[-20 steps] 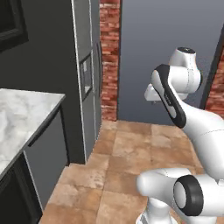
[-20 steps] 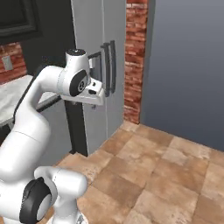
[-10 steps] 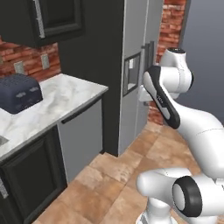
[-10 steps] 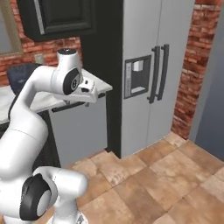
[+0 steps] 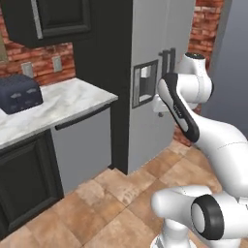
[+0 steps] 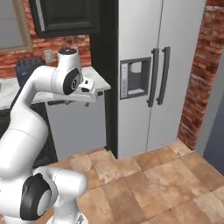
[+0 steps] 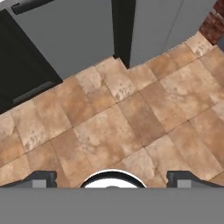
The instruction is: Retrieve the chicken drumstick from the fridge and place it on the saucepan with marinade on the stove.
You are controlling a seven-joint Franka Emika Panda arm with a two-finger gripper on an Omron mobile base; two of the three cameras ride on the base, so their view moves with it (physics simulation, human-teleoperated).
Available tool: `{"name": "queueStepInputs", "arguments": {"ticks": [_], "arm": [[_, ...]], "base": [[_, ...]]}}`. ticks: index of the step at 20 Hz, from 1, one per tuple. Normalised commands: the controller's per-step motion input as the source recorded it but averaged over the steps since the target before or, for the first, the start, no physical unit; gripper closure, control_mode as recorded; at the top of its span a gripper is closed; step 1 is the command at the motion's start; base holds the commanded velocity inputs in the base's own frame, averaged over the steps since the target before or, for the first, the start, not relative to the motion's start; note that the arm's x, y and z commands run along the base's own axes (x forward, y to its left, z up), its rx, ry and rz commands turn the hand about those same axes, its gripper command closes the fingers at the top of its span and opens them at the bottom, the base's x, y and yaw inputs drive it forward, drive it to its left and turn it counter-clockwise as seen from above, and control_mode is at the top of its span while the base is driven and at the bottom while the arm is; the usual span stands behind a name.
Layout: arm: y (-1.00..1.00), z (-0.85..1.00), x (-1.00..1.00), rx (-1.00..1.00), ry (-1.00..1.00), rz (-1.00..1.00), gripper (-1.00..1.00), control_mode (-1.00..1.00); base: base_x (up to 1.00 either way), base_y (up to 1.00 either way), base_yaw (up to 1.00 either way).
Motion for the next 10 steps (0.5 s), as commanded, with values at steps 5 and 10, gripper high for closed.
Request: {"name": "queueStepInputs", "arguments": {"ticks": [5,10], "arm": [[0.00,0.00,0.00,0.00,0.00,0.00,-1.00,1.00],[0.00,0.00,0.00,0.00,0.00,0.00,-1.00,1.00]], "base": [[0.00,-1.00,0.42],[0.04,-1.00,0.42]]}}
